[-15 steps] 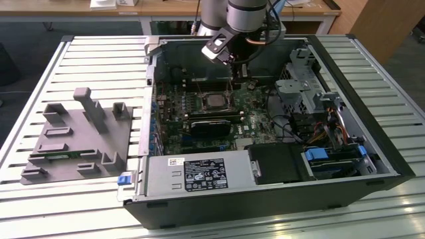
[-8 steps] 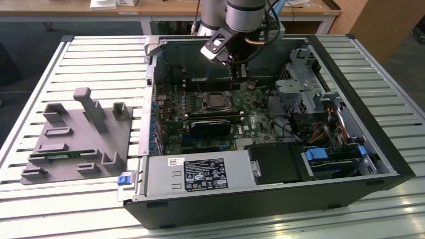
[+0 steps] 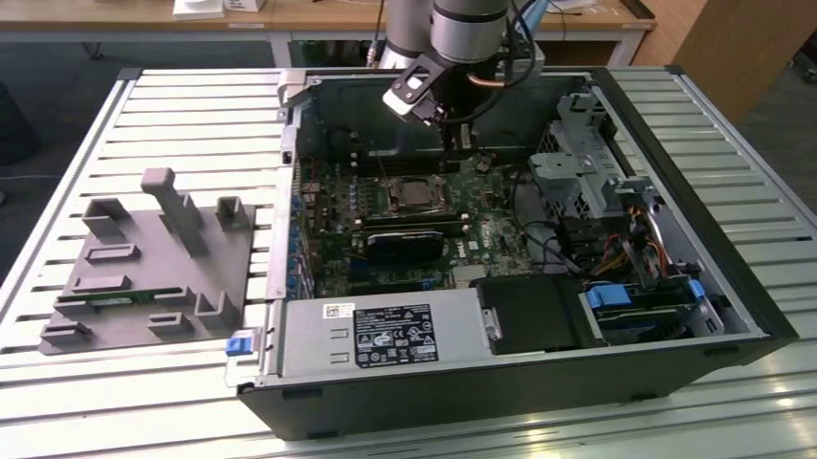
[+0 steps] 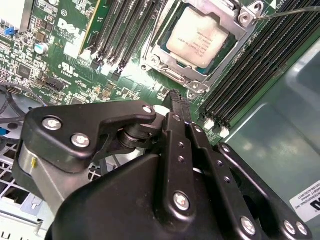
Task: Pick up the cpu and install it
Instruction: 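Close the cpu cover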
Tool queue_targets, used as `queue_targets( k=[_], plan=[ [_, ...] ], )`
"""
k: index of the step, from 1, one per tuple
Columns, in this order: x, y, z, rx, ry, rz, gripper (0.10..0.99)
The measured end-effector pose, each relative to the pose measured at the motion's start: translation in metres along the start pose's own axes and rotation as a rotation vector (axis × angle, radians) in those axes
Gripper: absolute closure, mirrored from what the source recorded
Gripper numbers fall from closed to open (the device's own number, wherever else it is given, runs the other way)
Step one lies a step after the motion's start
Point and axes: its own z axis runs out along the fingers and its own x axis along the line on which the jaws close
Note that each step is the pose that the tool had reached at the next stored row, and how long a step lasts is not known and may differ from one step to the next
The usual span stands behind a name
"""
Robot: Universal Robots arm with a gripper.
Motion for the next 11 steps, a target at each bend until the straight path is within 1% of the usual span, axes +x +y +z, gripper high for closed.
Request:
queue_targets(
  k=[5,11],
  plan=[
    [0.0000,-0.0005,0.0027,0.000,-0.0002,0.000,0.980],
    [0.0001,-0.0100,0.0054,0.000,-0.0003,0.000,0.980]
  ],
)
